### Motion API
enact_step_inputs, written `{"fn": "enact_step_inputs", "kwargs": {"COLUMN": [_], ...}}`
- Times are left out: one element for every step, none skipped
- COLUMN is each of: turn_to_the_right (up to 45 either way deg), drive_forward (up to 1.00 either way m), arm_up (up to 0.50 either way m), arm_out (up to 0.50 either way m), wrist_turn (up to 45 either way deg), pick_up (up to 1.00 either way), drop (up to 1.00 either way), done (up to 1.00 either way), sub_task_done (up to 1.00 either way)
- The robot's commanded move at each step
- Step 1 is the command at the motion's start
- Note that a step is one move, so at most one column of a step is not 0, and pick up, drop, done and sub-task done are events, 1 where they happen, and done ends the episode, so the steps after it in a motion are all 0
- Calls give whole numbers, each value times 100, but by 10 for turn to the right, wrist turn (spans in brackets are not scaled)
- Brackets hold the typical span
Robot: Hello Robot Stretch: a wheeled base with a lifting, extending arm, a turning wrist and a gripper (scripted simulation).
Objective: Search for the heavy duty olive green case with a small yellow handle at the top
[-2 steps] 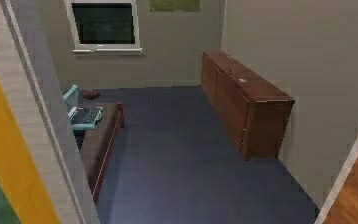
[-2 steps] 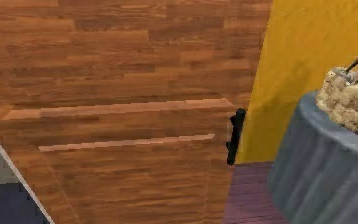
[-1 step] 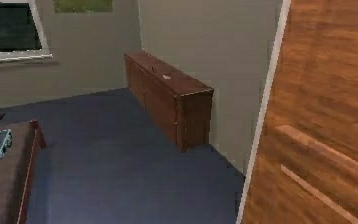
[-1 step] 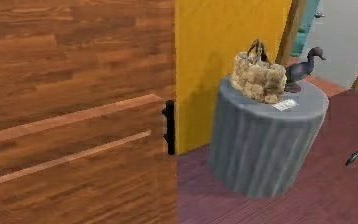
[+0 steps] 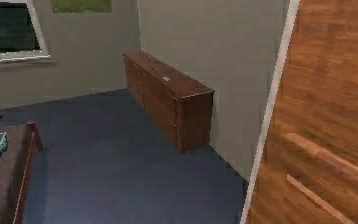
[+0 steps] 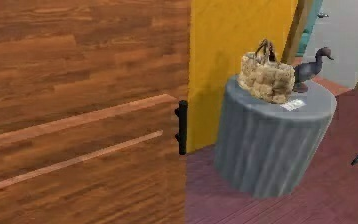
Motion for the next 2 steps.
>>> {"fn": "enact_step_inputs", "kwargs": {"turn_to_the_right": [-300, 0], "drive_forward": [0, 100], "arm_up": [0, 0], "arm_out": [0, 0], "wrist_turn": [0, 0], "pick_up": [0, 0], "drop": [0, 0], "done": [0, 0], "sub_task_done": [0, 0]}}
